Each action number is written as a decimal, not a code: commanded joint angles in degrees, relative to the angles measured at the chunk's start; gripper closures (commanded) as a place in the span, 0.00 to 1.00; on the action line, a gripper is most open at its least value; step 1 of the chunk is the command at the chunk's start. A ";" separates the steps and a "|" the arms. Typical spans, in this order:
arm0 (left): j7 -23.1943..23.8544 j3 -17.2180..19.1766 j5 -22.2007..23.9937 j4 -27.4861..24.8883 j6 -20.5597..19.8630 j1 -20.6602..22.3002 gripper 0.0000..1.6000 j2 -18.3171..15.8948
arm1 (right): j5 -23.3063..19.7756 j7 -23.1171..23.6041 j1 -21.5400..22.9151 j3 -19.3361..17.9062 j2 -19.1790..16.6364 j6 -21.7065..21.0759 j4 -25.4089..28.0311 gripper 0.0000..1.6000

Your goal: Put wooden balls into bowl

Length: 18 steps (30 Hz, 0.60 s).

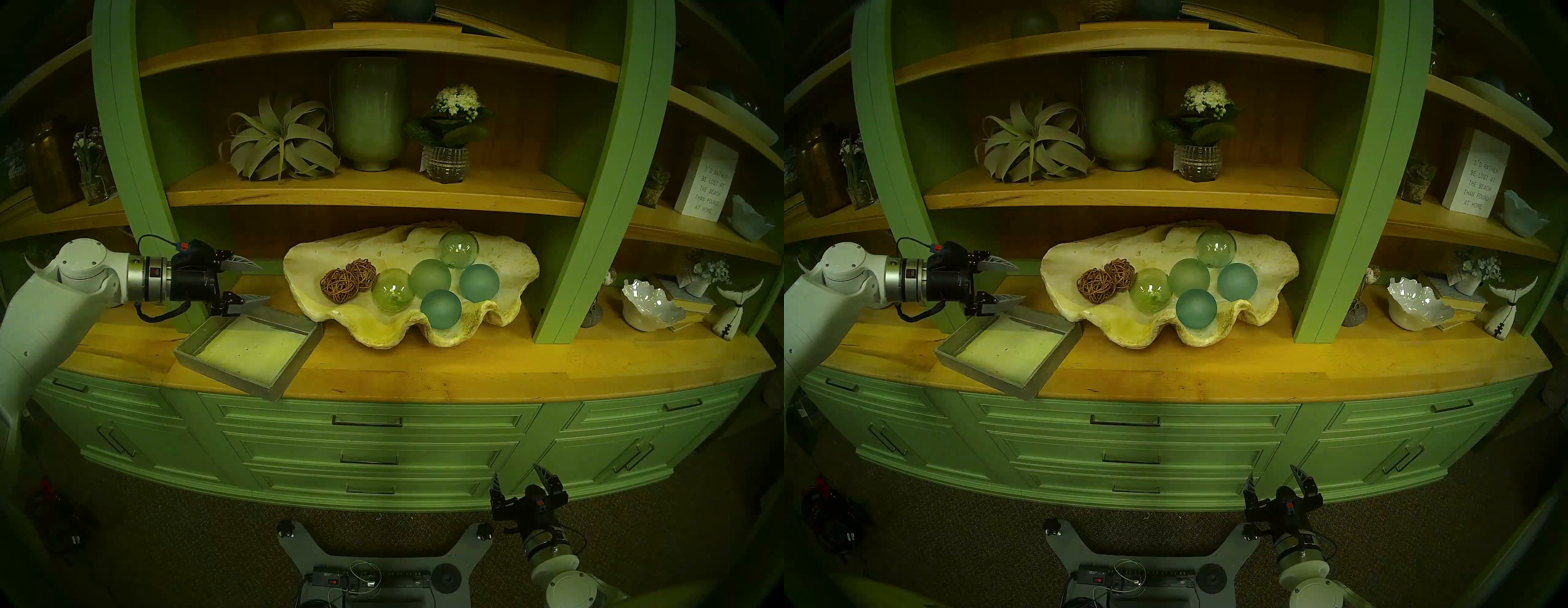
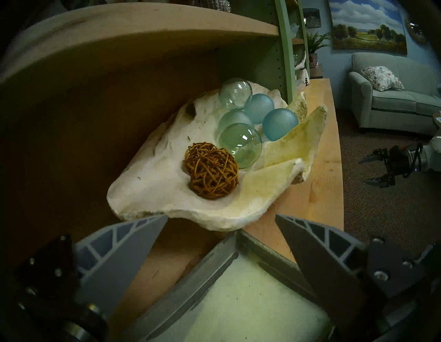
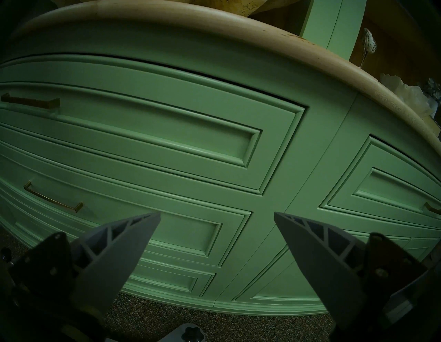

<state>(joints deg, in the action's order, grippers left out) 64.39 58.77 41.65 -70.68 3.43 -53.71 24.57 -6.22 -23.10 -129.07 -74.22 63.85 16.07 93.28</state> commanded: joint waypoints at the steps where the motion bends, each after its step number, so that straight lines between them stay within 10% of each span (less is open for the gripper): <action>1: 2.46 3.42 2.15 0.31 2.23 -5.09 0.00 -6.95 | 0.07 -0.01 0.49 -0.04 0.10 0.32 0.95 0.00; 18: 7.34 3.59 4.79 7.03 9.25 -16.07 0.00 -14.60 | 0.11 0.01 0.67 0.00 0.18 0.36 0.48 0.00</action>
<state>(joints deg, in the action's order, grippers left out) 70.25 60.45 43.69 -65.51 9.31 -66.78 14.20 -6.20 -23.09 -128.99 -74.19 63.90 16.07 92.64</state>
